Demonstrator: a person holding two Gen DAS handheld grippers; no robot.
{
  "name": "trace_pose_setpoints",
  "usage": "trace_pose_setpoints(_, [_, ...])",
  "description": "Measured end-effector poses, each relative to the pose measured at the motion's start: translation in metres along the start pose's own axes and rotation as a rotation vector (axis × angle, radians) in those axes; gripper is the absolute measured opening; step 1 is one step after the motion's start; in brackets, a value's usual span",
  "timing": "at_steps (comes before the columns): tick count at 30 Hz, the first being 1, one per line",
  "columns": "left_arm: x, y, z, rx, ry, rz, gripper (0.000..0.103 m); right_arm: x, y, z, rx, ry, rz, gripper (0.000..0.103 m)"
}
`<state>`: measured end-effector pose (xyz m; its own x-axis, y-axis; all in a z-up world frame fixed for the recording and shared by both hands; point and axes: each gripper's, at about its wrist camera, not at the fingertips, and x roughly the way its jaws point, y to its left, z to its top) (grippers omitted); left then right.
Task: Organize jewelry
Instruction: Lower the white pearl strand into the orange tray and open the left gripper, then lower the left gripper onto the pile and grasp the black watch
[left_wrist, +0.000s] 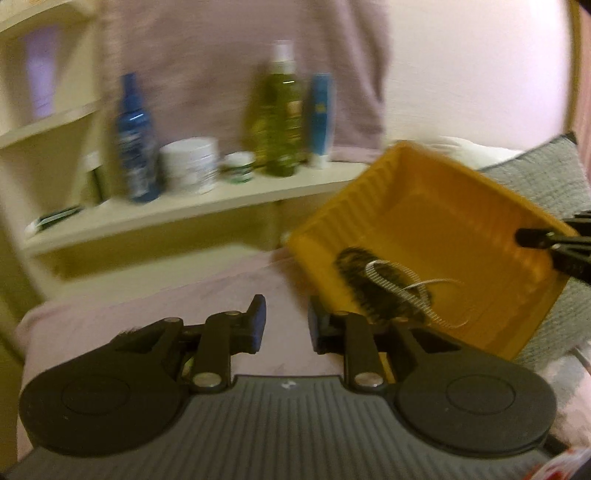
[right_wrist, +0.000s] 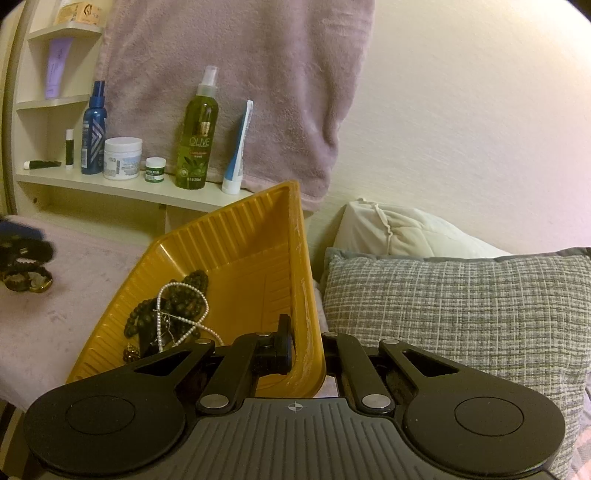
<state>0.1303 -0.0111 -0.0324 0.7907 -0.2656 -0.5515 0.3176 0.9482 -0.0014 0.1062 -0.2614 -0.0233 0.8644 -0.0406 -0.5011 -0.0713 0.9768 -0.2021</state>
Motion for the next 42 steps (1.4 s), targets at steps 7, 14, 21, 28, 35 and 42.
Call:
trace_pose_setpoints(7, [-0.016, 0.036, -0.036, -0.061, 0.027, 0.151, 0.027, 0.000, 0.001, -0.001, -0.003, -0.002, -0.002, 0.005])
trace_pose_setpoints(14, [-0.013, 0.060, -0.052, -0.068, 0.054, 0.214, 0.028, 0.000, 0.001, 0.000, -0.005, -0.001, -0.003, 0.005])
trace_pose_setpoints(21, [0.010, 0.065, -0.049, -0.015, 0.080, 0.202, 0.030, -0.001, 0.001, 0.000, -0.009, 0.000, -0.004, 0.005])
trace_pose_setpoints(28, [0.032, 0.067, -0.045, 0.072, 0.123, 0.162, 0.030, 0.000, 0.001, 0.000, -0.010, 0.002, -0.005, 0.005])
trace_pose_setpoints(35, [0.046, 0.063, -0.041, 0.133, 0.168, 0.121, 0.030, 0.001, 0.000, 0.000, -0.016, 0.003, -0.006, 0.005])
trace_pose_setpoints(42, [0.044, 0.060, -0.041, 0.128, 0.185, 0.111, 0.014, 0.002, 0.000, 0.001, -0.016, 0.002, -0.006, 0.005])
